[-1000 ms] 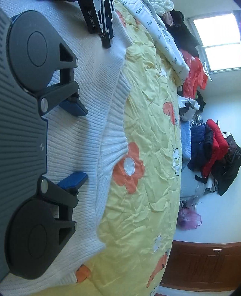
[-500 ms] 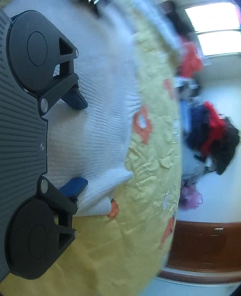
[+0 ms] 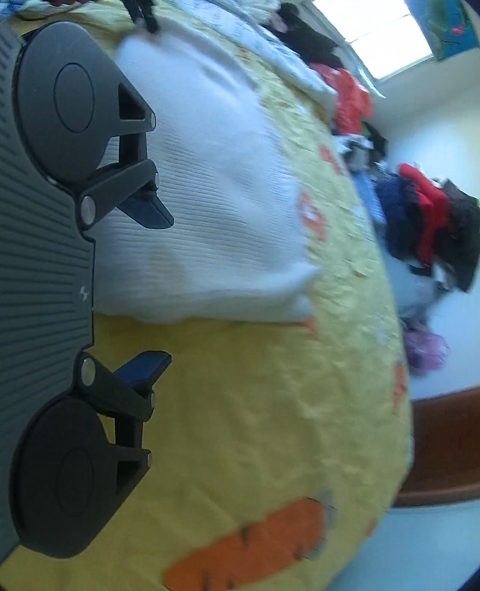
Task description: Fold small clothes
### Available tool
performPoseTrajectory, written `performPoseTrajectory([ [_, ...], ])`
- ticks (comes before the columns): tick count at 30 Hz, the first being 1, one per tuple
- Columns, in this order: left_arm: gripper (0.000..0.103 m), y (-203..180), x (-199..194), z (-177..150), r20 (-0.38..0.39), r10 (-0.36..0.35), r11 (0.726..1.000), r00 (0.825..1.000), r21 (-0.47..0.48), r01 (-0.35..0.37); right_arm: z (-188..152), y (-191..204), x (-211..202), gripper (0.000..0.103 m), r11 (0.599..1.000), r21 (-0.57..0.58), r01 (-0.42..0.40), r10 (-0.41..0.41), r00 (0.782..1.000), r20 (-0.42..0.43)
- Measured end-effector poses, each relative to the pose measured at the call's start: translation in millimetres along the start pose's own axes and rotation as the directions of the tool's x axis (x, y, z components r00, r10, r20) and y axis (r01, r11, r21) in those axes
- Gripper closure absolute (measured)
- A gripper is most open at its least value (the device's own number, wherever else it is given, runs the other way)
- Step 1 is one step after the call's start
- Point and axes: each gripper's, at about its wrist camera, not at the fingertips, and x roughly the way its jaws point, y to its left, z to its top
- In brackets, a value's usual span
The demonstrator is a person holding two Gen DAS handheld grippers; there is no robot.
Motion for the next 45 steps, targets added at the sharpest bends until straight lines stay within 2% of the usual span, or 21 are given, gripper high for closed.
performPoseTrajectory([
  [1, 0.038, -2, 3, 2, 0.000, 0.002, 1.000, 1.000, 0.009, -0.002, -4, 1, 6, 0.057, 1.000, 0.008, -0.017, 0.017, 1.000, -0.019],
  [2, 0.071, -6, 7, 6, -0.012, -0.015, 0.999, 1.000, 0.029, 0.015, -6, 1, 13, 0.066, 0.999, 0.019, -0.037, 0.037, 0.999, -0.038],
  [6, 0.077, -19, -4, 27, -0.021, -0.018, 0.997, 1.000, 0.080, 0.020, -1, 19, 5, 0.077, 0.998, -0.042, -0.045, 0.044, 0.999, -0.029],
  [8, 0.078, -14, -10, 32, -0.014, -0.034, 0.996, 0.999, 0.088, 0.035, 4, 21, -11, 0.079, 0.996, -0.080, -0.037, 0.037, 0.999, -0.006],
  [11, 0.076, -5, 14, 18, -0.087, -0.006, 0.997, 0.996, 0.081, 0.013, -8, 13, 2, 0.079, 0.992, -0.125, 0.021, -0.028, 0.998, -0.057],
  [15, 0.068, -8, -13, 13, -0.013, -0.029, 0.990, 0.999, 0.140, 0.031, -9, 21, 2, 0.052, 0.994, -0.108, 0.021, -0.023, 0.999, -0.021],
  [18, 0.041, 6, -41, 13, 0.048, -0.035, 0.993, 0.998, 0.110, 0.029, 2, 14, -22, 0.042, 0.998, -0.067, 0.021, -0.017, 0.998, 0.060],
  [19, 0.024, 11, -47, 13, 0.066, -0.037, 0.996, 0.997, 0.083, 0.032, 8, 13, -29, 0.042, 0.998, -0.053, 0.021, -0.017, 0.996, 0.087],
  [21, 0.019, 22, -54, 11, 0.076, -0.068, 0.997, 0.995, -0.033, 0.071, 21, 17, -36, 0.043, 0.999, -0.035, -0.012, 0.016, 0.991, 0.135],
  [23, 0.019, 26, -48, 6, 0.042, -0.145, 0.975, 0.988, -0.165, 0.150, 34, 35, -31, 0.042, 0.994, -0.057, -0.095, 0.103, 0.983, 0.155],
  [26, 0.019, 27, -31, -1, 0.011, -0.177, 0.938, 0.984, -0.302, 0.172, 47, 78, -4, 0.033, 0.964, -0.107, -0.242, 0.254, 0.961, 0.112],
  [29, 0.019, 33, -13, -12, -0.020, -0.231, 0.855, 0.973, -0.482, 0.193, 54, 124, 29, 0.032, 0.920, -0.133, -0.369, 0.375, 0.927, 0.020],
  [31, 0.020, 33, -8, -14, 0.004, -0.246, 0.818, 0.969, -0.536, 0.210, 53, 156, 48, 0.032, 0.888, -0.156, -0.433, 0.432, 0.901, -0.038],
  [34, 0.020, 32, 4, -6, 0.030, -0.220, 0.802, 0.975, -0.564, 0.199, 47, 199, 61, 0.032, 0.854, -0.211, -0.477, 0.464, 0.879, -0.110],
  [35, 0.031, 32, 9, -2, 0.039, -0.203, 0.799, 0.978, -0.570, 0.189, 46, 210, 65, 0.032, 0.846, -0.221, -0.485, 0.469, 0.874, -0.125],
  [36, 0.046, 32, 15, 1, 0.025, -0.175, 0.803, 0.984, -0.575, 0.157, 44, 218, 64, 0.032, 0.843, -0.221, -0.490, 0.470, 0.872, -0.137],
  [37, 0.071, 30, 19, 5, -0.011, -0.135, 0.819, 0.991, -0.564, 0.106, 44, 224, 67, 0.032, 0.841, -0.215, -0.496, 0.473, 0.868, -0.152],
  [39, 0.073, 25, 21, 9, -0.020, -0.104, 0.839, 0.994, -0.538, 0.077, 49, 230, 75, 0.032, 0.845, -0.193, -0.499, 0.472, 0.865, -0.172],
  [41, 0.076, 8, 14, 13, 0.001, -0.046, 0.889, 0.999, -0.457, 0.041, 58, 234, 83, 0.032, 0.852, -0.163, -0.498, 0.468, 0.863, -0.189],
  [43, 0.076, -21, 1, 13, 0.046, 0.039, 0.955, 0.998, -0.294, -0.024, 69, 237, 96, 0.031, 0.853, -0.116, -0.508, 0.477, 0.851, -0.220],
  [45, 0.076, -53, -10, 10, 0.112, 0.086, 0.991, 0.990, -0.109, -0.074, 84, 247, 115, 0.030, 0.853, -0.073, -0.517, 0.479, 0.830, -0.285],
])
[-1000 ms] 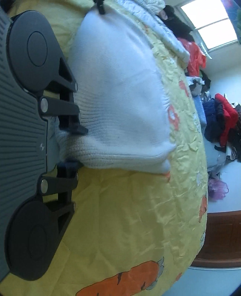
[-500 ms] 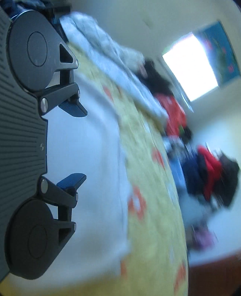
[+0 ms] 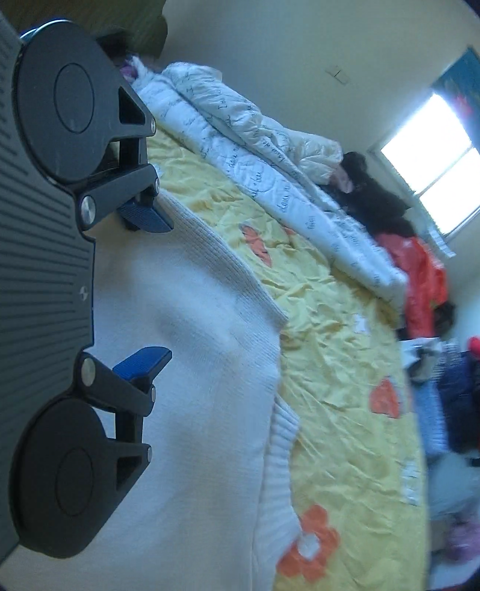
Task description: Fold small clothes
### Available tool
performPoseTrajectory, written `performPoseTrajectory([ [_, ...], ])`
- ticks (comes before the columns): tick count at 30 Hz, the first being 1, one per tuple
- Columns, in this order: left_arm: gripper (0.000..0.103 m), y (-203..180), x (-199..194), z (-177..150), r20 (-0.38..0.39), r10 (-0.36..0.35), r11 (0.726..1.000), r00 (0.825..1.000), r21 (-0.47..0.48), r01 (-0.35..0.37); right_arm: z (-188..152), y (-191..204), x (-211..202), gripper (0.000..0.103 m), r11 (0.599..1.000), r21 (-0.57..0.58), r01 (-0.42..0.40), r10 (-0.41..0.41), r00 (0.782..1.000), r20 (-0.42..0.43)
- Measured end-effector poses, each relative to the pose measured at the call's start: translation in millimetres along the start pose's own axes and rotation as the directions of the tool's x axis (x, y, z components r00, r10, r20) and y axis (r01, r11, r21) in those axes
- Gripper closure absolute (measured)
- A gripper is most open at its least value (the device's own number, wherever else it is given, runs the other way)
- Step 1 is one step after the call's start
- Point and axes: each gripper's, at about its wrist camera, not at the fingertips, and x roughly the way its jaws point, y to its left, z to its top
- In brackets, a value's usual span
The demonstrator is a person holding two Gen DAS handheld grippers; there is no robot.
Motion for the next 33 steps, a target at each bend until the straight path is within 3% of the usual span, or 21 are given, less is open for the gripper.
performPoseTrajectory([
  [2, 0.076, -30, -12, -9, 0.077, 0.008, 0.982, 0.997, 0.186, -0.022, 22, 6, 19, 0.029, 1.000, 0.005, -0.011, 0.011, 0.998, -0.068],
  [5, 0.076, -55, -19, -22, 0.128, 0.006, 0.941, 0.992, 0.334, -0.048, 51, 22, 47, 0.022, 0.999, -0.019, -0.045, 0.041, 0.986, -0.163],
  [7, 0.076, -60, -21, -26, 0.122, 0.004, 0.931, 0.992, 0.362, -0.048, 65, 35, 68, 0.017, 0.997, -0.051, -0.055, 0.042, 0.971, -0.234],
  [11, 0.076, -67, -23, -31, 0.131, -0.001, 0.908, 0.991, 0.415, -0.054, 75, 62, 112, 0.023, 0.979, -0.199, 0.040, -0.108, 0.934, -0.340],
  [13, 0.076, -70, -24, -34, 0.141, 0.002, 0.893, 0.990, 0.446, -0.066, 74, 75, 131, 0.030, 0.956, -0.284, 0.073, -0.179, 0.912, -0.368],
  [18, 0.076, -76, -20, -39, 0.145, 0.019, 0.878, 0.989, 0.471, -0.086, 68, 97, 163, 0.035, 0.885, -0.446, 0.134, -0.324, 0.865, -0.383],
  [20, 0.076, -77, -22, -39, 0.146, 0.022, 0.875, 0.989, 0.475, -0.090, 64, 103, 166, 0.047, 0.853, -0.503, 0.138, -0.347, 0.870, -0.350],
  [21, 0.076, -77, -23, -39, 0.145, 0.023, 0.874, 0.989, 0.478, -0.090, 60, 105, 166, 0.071, 0.826, -0.546, 0.137, -0.363, 0.871, -0.332],
  [22, 0.076, -78, -24, -38, 0.145, 0.022, 0.872, 0.989, 0.482, -0.090, 56, 103, 165, 0.076, 0.793, -0.593, 0.140, -0.386, 0.868, -0.311],
  [23, 0.076, -79, -27, -38, 0.146, 0.019, 0.868, 0.989, 0.488, -0.089, 55, 99, 162, 0.077, 0.786, -0.605, 0.128, -0.377, 0.875, -0.304],
  [26, 0.076, -87, -36, -40, 0.165, -0.015, 0.844, 0.986, 0.531, -0.076, 65, 81, 134, 0.079, 0.825, -0.560, 0.074, -0.279, 0.915, -0.290],
  [29, 0.076, -109, -54, -46, 0.199, -0.088, 0.796, 0.976, 0.603, -0.051, 79, 60, 90, 0.079, 0.862, -0.506, 0.023, -0.176, 0.950, -0.257],
  [33, 0.076, -153, -76, -61, 0.207, -0.240, 0.716, 0.949, 0.697, 0.029, 91, 10, 3, 0.079, 0.911, -0.412, -0.009, -0.069, 0.982, -0.173],
])
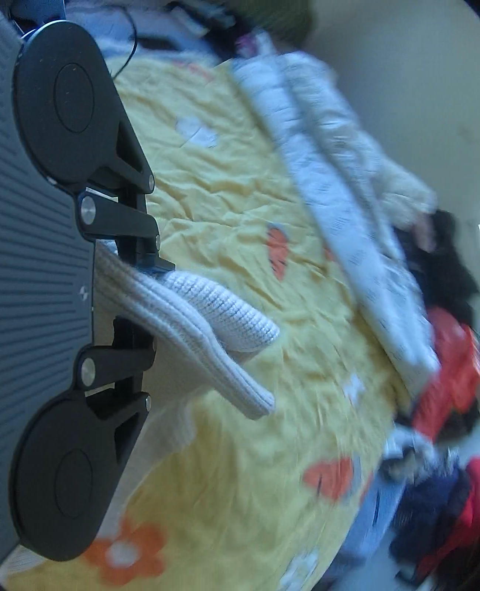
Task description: Fold small clothes
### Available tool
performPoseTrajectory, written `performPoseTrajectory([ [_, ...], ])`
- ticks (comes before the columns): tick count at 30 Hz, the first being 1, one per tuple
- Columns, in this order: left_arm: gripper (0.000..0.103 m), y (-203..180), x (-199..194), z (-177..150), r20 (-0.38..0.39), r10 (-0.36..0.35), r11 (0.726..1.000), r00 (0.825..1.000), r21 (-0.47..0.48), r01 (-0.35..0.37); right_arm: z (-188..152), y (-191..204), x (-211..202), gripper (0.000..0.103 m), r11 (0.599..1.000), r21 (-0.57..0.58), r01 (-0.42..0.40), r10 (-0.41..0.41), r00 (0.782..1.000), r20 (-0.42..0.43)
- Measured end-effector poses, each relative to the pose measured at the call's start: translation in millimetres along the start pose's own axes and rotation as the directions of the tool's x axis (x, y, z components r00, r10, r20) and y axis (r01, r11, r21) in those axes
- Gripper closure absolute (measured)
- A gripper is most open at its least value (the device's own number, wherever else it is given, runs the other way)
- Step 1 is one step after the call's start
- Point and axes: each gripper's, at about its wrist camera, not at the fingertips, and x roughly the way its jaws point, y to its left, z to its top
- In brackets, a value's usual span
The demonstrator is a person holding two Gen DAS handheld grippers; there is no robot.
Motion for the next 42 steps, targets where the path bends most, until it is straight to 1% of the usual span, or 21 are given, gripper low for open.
performPoseTrajectory([
  [4, 0.076, -52, 0, 20, 0.037, -0.156, 0.987, 0.987, 0.041, 0.154, -41, -51, -69, 0.080, 0.995, 0.094, 0.034, -0.041, 0.996, 0.081],
  [8, 0.076, -108, 11, 14, -0.010, -0.282, 0.956, 0.960, 0.088, 0.281, -101, -104, -110, 0.080, 0.968, 0.235, 0.086, -0.112, 0.989, 0.100],
  [12, 0.076, -150, 18, -2, -0.059, -0.326, 0.925, 0.944, 0.185, 0.331, -161, -140, -121, 0.080, 0.927, 0.359, 0.105, -0.154, 0.982, 0.113],
  [15, 0.074, -172, 29, -19, -0.106, -0.321, 0.898, 0.941, 0.282, 0.338, -193, -158, -119, 0.077, 0.896, 0.435, 0.085, -0.156, 0.979, 0.130],
  [17, 0.066, -174, 25, -27, -0.075, -0.331, 0.880, 0.941, 0.334, 0.337, -205, -169, -113, 0.061, 0.865, 0.501, 0.039, -0.134, 0.979, 0.154],
  [18, 0.063, -170, 20, -29, -0.060, -0.358, 0.869, 0.932, 0.344, 0.356, -209, -175, -114, 0.052, 0.848, 0.530, 0.018, -0.129, 0.976, 0.174],
  [19, 0.053, -161, 12, -29, -0.044, -0.400, 0.852, 0.915, 0.351, 0.389, -214, -181, -119, 0.049, 0.826, 0.563, 0.002, -0.138, 0.970, 0.199],
  [20, 0.040, -152, 4, -30, -0.022, -0.437, 0.837, 0.899, 0.357, 0.416, -217, -185, -125, 0.049, 0.804, 0.595, -0.012, -0.153, 0.962, 0.226],
  [21, 0.032, -139, -6, -32, 0.011, -0.459, 0.830, 0.888, 0.363, 0.424, -222, -190, -136, 0.047, 0.779, 0.626, -0.034, -0.174, 0.948, 0.268],
  [22, 0.019, -126, -15, -36, 0.058, -0.455, 0.838, 0.889, 0.365, 0.405, -224, -190, -146, 0.048, 0.763, 0.645, -0.045, -0.207, 0.928, 0.309],
  [24, 0.017, -102, -28, -49, 0.128, -0.411, 0.867, 0.903, 0.360, 0.344, -226, -182, -163, 0.049, 0.769, 0.636, -0.055, -0.240, 0.898, 0.368],
  [25, 0.017, -90, -31, -55, 0.126, -0.382, 0.877, 0.915, 0.363, 0.316, -225, -175, -168, 0.048, 0.783, 0.619, -0.065, -0.229, 0.895, 0.383],
  [28, 0.017, -65, -29, -74, 0.051, -0.274, 0.907, 0.960, 0.346, 0.241, -216, -156, -162, 0.048, 0.824, 0.563, -0.057, -0.178, 0.918, 0.354],
  [29, 0.017, -54, -23, -79, 0.020, -0.237, 0.919, 0.971, 0.327, 0.218, -212, -150, -154, 0.048, 0.837, 0.546, -0.041, -0.169, 0.929, 0.328],
  [31, 0.017, -36, -15, -86, -0.029, -0.188, 0.938, 0.982, 0.289, 0.189, -209, -149, -141, 0.047, 0.849, 0.527, -0.017, -0.159, 0.945, 0.286],
  [34, 0.018, -24, -3, -90, -0.050, -0.138, 0.959, 0.989, 0.244, 0.146, -202, -154, -117, 0.047, 0.837, 0.545, 0.043, -0.184, 0.961, 0.207],
  [36, 0.032, -24, 8, -86, -0.062, -0.144, 0.968, 0.988, 0.201, 0.153, -202, -156, -106, 0.046, 0.825, 0.560, 0.080, -0.206, 0.964, 0.166],
  [37, 0.046, -26, 12, -83, -0.071, -0.163, 0.970, 0.984, 0.168, 0.173, -202, -156, -102, 0.051, 0.820, 0.567, 0.077, -0.205, 0.965, 0.165],
  [38, 0.065, -23, 19, -81, -0.082, -0.181, 0.972, 0.980, 0.137, 0.191, -203, -156, -99, 0.058, 0.821, 0.567, 0.066, -0.201, 0.963, 0.180],
  [39, 0.071, -23, 23, -81, -0.091, -0.197, 0.971, 0.976, 0.118, 0.207, -204, -156, -99, 0.080, 0.826, 0.561, 0.054, -0.195, 0.961, 0.194],
  [42, 0.080, -43, 14, -74, -0.058, -0.165, 0.968, 0.985, 0.184, 0.173, -202, -148, -108, 0.087, 0.854, 0.518, 0.060, -0.200, 0.955, 0.221],
])
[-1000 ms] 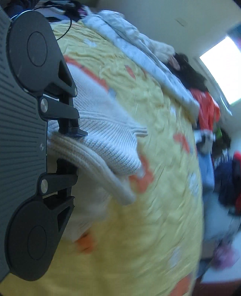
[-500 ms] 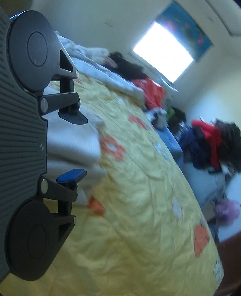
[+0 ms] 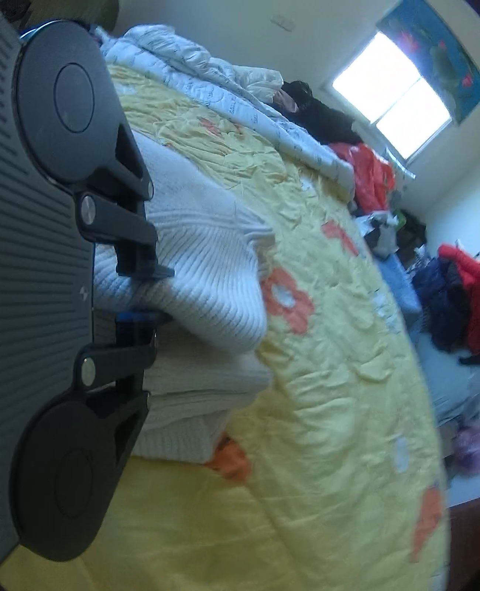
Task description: Fold small clothes
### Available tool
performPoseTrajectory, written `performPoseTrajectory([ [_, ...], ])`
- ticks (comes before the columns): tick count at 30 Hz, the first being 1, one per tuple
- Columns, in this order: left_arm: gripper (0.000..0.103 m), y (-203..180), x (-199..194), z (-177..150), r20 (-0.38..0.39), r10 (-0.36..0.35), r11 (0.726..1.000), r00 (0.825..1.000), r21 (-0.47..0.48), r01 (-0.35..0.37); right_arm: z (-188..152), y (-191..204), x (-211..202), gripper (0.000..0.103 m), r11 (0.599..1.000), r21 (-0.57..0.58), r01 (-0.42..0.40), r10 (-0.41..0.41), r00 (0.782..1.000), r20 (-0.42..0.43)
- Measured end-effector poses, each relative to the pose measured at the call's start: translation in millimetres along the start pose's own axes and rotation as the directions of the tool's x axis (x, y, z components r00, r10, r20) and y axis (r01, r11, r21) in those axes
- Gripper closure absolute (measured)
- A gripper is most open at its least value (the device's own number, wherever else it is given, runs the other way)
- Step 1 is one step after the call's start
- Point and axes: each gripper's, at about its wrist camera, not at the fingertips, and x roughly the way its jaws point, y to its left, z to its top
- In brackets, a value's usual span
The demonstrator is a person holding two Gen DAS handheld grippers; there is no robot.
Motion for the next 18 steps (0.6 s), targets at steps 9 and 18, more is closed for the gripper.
performPoseTrajectory([
  [9, 0.079, -5, 16, -10, 0.003, -0.027, 0.999, 1.000, 0.041, 0.027, -12, -35, -11, 0.082, 0.997, 0.068, 0.041, -0.044, 0.998, 0.036],
  [18, 0.011, 89, -24, -7, 0.080, -0.230, 0.947, 0.970, -0.213, 0.242, -21, -29, -61, 0.001, 0.989, 0.143, 0.028, -0.058, 0.977, 0.206],
])
